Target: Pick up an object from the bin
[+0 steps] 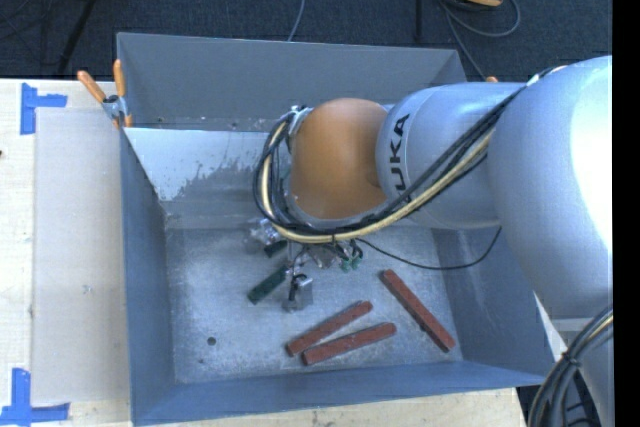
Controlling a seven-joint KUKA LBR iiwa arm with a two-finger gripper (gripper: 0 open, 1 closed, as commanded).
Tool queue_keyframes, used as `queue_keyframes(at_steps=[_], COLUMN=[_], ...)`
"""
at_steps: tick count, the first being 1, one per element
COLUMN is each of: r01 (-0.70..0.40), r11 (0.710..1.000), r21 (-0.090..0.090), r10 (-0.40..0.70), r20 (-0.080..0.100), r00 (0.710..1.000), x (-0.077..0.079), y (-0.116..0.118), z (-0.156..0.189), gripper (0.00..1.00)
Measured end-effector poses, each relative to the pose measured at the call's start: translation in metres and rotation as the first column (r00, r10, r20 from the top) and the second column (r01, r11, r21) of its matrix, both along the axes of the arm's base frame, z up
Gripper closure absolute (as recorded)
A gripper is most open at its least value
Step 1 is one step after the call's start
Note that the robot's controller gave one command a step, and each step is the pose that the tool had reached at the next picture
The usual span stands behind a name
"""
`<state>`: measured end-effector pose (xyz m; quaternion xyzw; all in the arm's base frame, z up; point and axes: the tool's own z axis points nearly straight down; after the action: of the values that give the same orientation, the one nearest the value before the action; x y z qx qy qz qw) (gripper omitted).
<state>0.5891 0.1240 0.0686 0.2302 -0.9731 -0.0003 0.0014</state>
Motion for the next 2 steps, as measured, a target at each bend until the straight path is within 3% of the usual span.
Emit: queue_keyframes(at_steps=[1,2], r01=[0.004,0.006], r11=[1.000,1.000], r21=[0.000,0.001], r10=[-0.004,-0.006], r20=[0.001,0.003], r00=[1.000,1.000], x=[0.0000,0.0008], y=[0.0000,-0.0001], z=[-0.0003,0.0007], gripper=[0.00,1.00])
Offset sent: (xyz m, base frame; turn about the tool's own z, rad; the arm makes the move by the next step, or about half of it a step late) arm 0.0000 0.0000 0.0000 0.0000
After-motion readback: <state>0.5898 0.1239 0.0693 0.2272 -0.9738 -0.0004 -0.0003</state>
